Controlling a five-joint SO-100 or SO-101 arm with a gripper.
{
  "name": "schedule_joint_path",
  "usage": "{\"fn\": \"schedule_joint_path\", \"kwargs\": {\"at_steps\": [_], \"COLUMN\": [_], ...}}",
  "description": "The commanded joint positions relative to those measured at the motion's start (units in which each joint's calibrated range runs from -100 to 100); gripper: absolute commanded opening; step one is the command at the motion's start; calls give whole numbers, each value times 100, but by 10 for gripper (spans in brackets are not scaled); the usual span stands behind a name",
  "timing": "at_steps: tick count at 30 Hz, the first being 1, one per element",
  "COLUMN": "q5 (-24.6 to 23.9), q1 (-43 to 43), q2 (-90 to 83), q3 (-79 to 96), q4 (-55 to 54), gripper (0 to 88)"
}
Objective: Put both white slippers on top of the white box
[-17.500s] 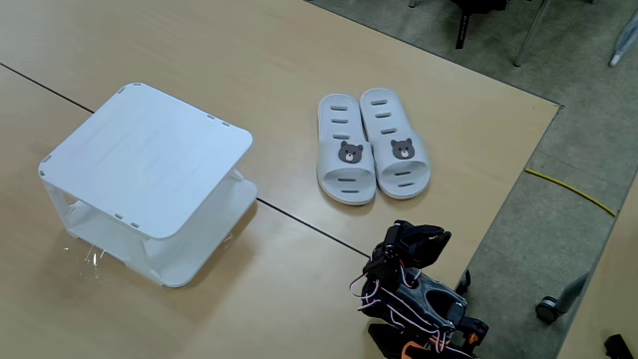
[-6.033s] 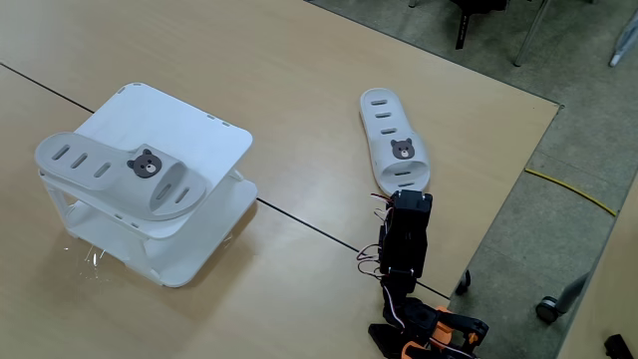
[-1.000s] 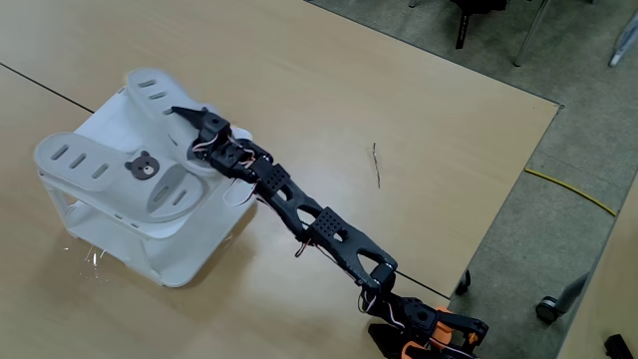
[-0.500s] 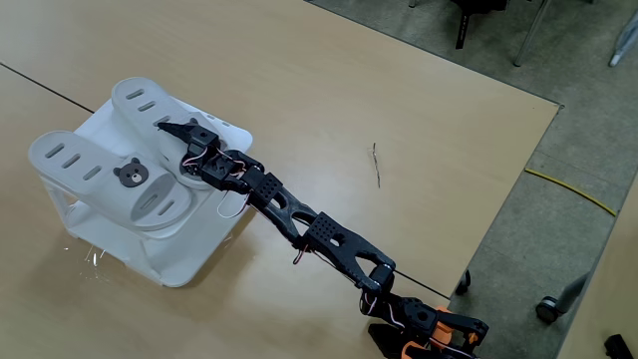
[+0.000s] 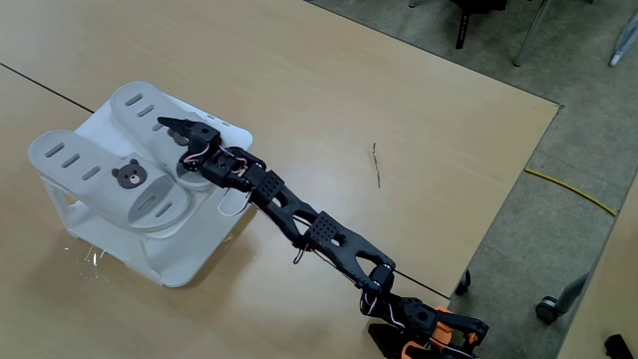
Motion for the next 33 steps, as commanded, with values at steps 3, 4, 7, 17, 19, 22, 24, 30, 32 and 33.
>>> {"fn": "schedule_joint_path", "kwargs": {"at_steps": [3,4,7,17,19,22,24,30,32,33], "q5": [42,42,42,42,42,42,42,42,42,42], "q1": [-26,-42,-50,-92,-92,-83,-92,-207,-207,-207], "q2": [-1286,-1403,-1706,-2960,-3179,-3465,-3658,-4474,-4761,-4912], "q3": [-278,-278,-278,-278,-278,-278,-278,-278,-278,-278], "q4": [747,998,1809,4233,4587,5061,5372,5924,6131,6252], "gripper": [328,328,328,329,329,329,329,329,329,329]}}
